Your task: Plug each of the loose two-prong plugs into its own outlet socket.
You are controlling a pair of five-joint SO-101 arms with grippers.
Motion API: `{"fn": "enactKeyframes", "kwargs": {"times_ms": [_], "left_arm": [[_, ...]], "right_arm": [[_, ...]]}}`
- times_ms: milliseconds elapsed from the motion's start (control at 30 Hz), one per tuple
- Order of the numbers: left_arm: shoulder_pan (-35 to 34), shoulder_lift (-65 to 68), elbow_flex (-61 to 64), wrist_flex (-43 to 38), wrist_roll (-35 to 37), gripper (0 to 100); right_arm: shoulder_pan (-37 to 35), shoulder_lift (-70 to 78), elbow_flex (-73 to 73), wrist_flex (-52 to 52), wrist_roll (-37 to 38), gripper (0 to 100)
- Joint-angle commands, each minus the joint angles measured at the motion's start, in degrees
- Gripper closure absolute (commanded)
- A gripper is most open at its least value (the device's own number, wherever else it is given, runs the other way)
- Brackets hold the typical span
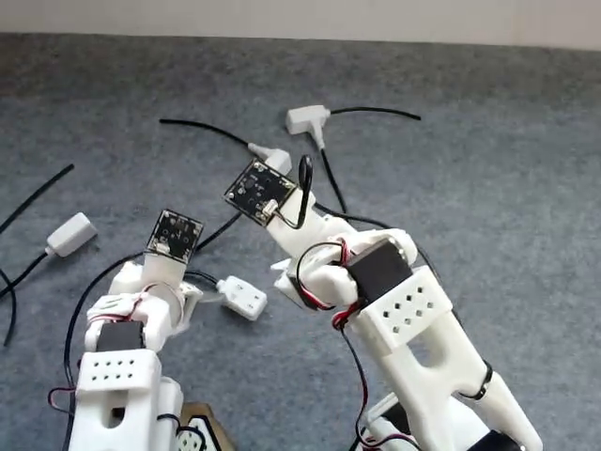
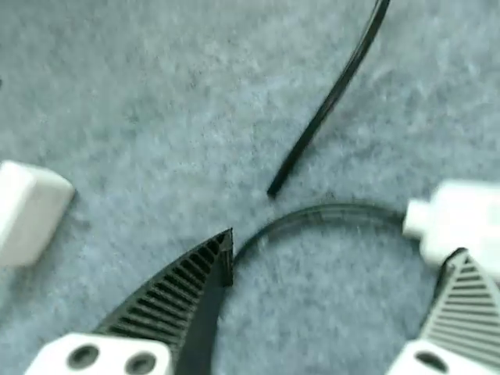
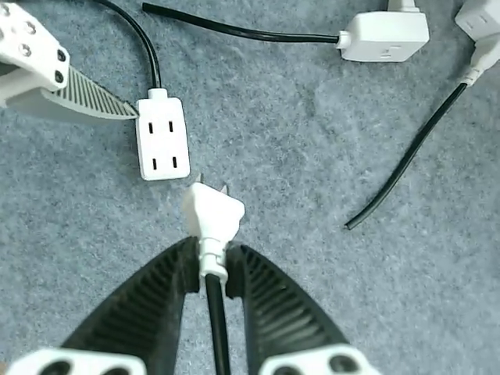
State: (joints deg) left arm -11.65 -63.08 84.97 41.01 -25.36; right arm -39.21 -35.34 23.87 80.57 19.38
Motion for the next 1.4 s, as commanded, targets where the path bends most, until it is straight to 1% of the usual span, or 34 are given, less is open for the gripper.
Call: {"fn": "enactKeyframes", "kwargs": {"times_ms": [0,67,200,333,433,500,567,633,667,733,833,967,1033,1200,1267,1367], "left_arm": [[-0.9,-0.5,-5.9,0.5,-0.5,60],[-0.9,-0.1,-8.9,0.4,1.2,60],[-1.1,0.0,-13.0,0.4,4.0,60],[-6.3,0.0,-12.8,-1.4,5.7,60],[-10.2,0.0,-11.6,-4.8,5.5,60],[-11.7,0.0,-11.0,-5.2,5.5,60],[-13.0,0.0,-10.9,-5.2,5.4,60],[-14.0,-0.1,-10.9,-5.2,5.3,60],[-14.6,-0.1,-10.9,-5.2,4.0,60],[-15.8,-0.4,-10.9,-5.1,2.0,60],[-18.3,-0.4,-11.0,-5.4,1.8,60],[-21.6,-0.4,-9.8,-8.6,1.8,60],[-23.3,-0.4,-7.4,-12.0,1.8,60],[-26.5,-0.5,-0.5,-22.4,1.8,60],[-27.9,-0.5,0.7,-24.4,1.8,60],[-30.7,-0.5,1.2,-25.1,1.8,60]], "right_arm": [[-1.1,0.0,-1.7,0.4,-0.4,99.1],[-3.7,2.4,-1.2,0.3,0.2,99.1],[-6.9,8.5,-3.6,2.8,5.8,99.1],[-10.0,13.9,-10.5,9.7,9.5,99.1],[-10.2,19.7,-19.5,16.1,14.2,99.1],[-10.2,24.3,-26.2,19.7,17.5,99.1],[-10.3,27.7,-31.0,20.4,22.3,99.1],[-10.5,29.7,-32.3,20.5,26.3,99.1],[-10.7,30.2,-32.3,20.5,27.6,99.1],[-11.4,31.0,-32.3,20.5,29.5,99.1],[-12.9,32.1,-32.4,20.4,31.6,99.1],[-13.9,34.4,-32.7,20.4,31.2,99.1],[-13.8,35.8,-32.9,20.4,28.7,99.1],[-12.4,39.3,-34.1,19.8,26.2,99.1],[-11.0,40.2,-36.3,19.7,25.2,99.1],[-10.1,42.2,-39.3,19.6,25.0,99.1]]}}
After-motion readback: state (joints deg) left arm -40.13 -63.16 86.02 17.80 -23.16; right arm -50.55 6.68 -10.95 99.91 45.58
